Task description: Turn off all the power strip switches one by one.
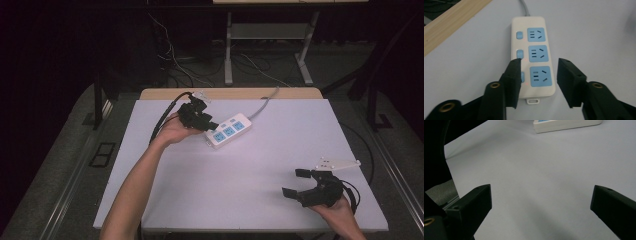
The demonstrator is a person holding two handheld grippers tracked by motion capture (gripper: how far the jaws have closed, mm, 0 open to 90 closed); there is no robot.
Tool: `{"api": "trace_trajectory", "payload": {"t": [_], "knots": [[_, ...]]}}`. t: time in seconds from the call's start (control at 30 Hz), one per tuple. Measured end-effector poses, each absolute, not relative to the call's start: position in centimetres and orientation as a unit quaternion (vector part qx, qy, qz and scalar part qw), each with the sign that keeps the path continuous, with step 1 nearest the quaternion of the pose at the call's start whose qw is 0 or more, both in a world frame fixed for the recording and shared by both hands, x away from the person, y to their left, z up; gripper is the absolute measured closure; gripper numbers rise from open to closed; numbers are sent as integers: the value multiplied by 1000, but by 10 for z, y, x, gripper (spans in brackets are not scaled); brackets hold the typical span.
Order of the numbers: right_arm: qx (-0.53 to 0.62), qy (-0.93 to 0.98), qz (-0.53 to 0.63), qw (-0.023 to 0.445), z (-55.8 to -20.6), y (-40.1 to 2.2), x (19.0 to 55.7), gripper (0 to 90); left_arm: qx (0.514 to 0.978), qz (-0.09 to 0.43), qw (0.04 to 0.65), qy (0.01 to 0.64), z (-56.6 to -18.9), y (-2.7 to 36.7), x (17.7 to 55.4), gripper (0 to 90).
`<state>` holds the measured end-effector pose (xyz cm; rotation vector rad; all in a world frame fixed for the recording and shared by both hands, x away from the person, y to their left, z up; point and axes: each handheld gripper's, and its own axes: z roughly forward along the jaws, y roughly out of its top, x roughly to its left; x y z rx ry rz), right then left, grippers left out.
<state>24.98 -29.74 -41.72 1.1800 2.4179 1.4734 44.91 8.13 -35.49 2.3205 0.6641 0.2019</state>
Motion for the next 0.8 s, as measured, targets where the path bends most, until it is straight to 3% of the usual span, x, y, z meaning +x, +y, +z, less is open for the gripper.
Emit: {"api": "trace_trajectory", "payload": {"t": [0.3, 0.43, 0.8], "knots": [[384, 789, 479, 37, -418, -297, 250, 35, 897, 79, 343, 267, -367, 80, 458, 748], [383, 789, 478, 38, -418, -297, 250, 34, 895, 66, 343, 278, -375, 79, 464, 879], [383, 790, 478, 39, -418, -297, 251, 34, 898, 63, 331, 283, -393, 68, 472, 892]]}}
